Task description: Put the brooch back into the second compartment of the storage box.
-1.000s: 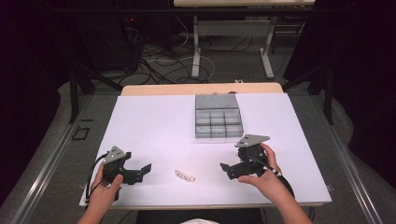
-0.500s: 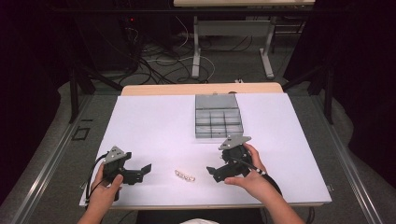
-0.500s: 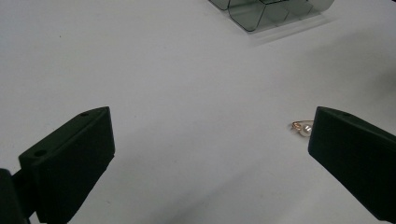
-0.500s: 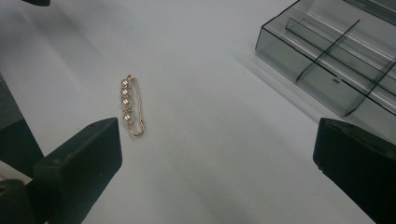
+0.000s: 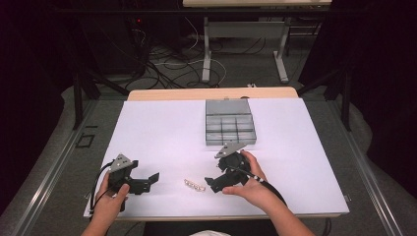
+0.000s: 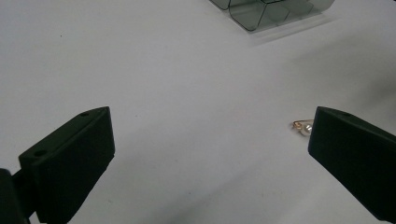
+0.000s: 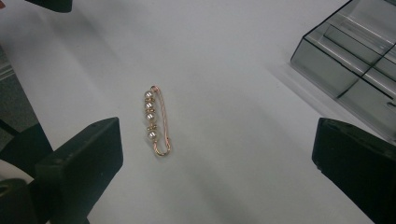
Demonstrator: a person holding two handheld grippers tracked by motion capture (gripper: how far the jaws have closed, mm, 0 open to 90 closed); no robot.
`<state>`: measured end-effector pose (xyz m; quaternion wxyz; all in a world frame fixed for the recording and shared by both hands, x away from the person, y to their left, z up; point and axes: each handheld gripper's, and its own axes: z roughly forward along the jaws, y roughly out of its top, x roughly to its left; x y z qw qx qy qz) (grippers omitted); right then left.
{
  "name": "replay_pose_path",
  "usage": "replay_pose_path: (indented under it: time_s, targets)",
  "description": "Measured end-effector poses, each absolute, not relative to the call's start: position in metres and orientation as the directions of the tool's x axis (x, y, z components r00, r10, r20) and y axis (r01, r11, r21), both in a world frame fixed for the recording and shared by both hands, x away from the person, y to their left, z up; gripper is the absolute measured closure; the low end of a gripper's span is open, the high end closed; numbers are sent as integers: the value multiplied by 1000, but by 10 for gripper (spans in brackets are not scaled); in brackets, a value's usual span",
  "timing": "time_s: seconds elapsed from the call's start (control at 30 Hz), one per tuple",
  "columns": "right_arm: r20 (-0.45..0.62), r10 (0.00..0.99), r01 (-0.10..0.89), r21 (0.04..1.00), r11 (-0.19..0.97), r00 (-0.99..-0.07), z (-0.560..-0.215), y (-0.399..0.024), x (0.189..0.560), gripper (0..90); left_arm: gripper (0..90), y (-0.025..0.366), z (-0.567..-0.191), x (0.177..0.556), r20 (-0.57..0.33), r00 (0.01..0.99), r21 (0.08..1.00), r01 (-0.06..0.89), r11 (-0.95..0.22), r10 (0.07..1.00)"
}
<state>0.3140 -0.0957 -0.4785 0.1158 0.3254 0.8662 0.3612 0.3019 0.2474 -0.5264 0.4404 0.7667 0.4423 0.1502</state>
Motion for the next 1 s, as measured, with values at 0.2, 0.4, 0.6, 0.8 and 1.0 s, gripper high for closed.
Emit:
replay_pose_path:
  time_s: [0.2,0.4,0.6,0.8,1.0]
  targets:
    - [23,640,481,681,552,-768,-477,-84,315,87,3,248,-527,302,-167,561,810,547,-212,811]
    - [11,627,480,653,586,-779,-477,-75,316,144,3,248,-527,302,-160,563,809,546,-219,811]
    - [6,600,468,633,617,-800,-479,-65,318,180,3,248,-527,302,-166,560,808,549,-213,811]
    - [8,591,468,619,630,-807,-485,-56,320,206,3,249,-526,302,-159,564,809,545,-221,810]
    - [8,561,455,593,664,-828,-492,-49,324,289,3,249,-527,302,-165,562,808,549,-216,811]
